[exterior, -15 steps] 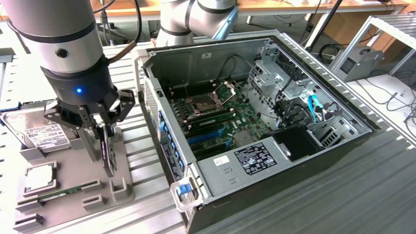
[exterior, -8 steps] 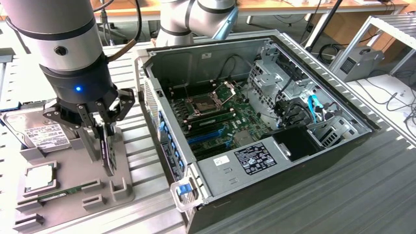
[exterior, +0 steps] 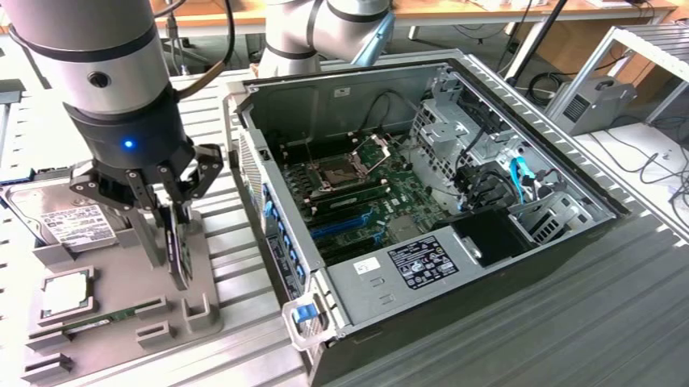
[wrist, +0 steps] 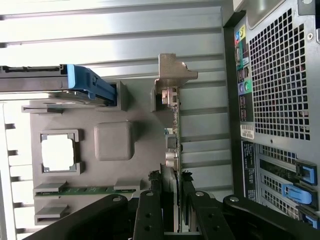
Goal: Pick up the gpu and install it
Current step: 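Pick up the gpu and move the gpu toward the slot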
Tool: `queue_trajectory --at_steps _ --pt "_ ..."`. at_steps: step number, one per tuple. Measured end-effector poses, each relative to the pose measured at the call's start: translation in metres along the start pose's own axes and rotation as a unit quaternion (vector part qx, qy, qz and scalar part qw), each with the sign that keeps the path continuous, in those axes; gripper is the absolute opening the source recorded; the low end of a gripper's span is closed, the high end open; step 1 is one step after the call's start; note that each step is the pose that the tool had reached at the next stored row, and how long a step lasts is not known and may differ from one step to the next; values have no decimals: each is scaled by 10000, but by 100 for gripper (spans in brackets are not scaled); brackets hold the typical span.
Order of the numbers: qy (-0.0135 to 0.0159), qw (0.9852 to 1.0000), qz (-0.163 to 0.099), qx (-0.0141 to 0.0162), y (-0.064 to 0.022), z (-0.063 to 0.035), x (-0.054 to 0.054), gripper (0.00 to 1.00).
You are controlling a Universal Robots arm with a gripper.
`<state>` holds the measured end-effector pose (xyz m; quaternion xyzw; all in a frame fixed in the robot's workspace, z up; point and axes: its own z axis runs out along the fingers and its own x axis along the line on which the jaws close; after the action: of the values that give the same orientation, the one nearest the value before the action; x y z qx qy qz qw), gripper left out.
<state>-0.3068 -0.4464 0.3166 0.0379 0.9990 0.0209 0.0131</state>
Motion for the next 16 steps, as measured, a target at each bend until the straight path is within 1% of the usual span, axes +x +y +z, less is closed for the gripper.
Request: queue_trajectory --at_steps 11,16 --pt "0 10000 0 0 2 -46 -1 27" --pt "0 10000 0 0 4 -86 -2 27"
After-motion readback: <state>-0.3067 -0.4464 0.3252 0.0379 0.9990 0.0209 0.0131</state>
